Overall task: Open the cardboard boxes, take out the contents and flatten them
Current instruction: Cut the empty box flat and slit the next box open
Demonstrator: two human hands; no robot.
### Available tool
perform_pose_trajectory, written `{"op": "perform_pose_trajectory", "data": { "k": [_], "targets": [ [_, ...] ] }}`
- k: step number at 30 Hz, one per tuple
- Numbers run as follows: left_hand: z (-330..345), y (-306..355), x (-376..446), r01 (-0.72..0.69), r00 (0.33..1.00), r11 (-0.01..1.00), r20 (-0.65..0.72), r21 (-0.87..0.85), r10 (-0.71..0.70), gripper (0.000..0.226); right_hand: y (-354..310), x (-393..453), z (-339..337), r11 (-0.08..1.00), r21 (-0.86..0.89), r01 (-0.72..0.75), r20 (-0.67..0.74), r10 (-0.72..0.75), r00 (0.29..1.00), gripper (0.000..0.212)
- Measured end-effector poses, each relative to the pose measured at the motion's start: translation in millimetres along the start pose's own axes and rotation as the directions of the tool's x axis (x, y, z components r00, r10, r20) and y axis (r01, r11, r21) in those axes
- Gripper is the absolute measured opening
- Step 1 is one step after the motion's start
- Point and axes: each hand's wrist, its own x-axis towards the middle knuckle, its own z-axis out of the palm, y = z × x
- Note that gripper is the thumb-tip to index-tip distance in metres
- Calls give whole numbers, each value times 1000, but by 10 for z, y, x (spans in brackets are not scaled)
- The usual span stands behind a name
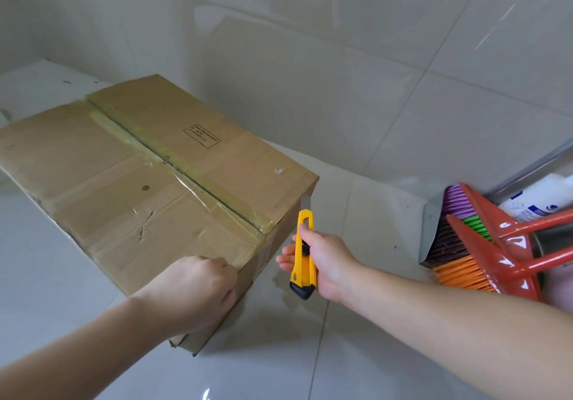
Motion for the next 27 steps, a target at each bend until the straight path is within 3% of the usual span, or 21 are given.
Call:
{"op": "perform_pose_trajectory", "data": {
  "k": [27],
  "targets": [
    [-3, -14, -59, 79, 997, 997, -5, 23, -79, 36, 438, -320, 93, 957, -289, -21, 140, 64, 988, 22]
  ]
}}
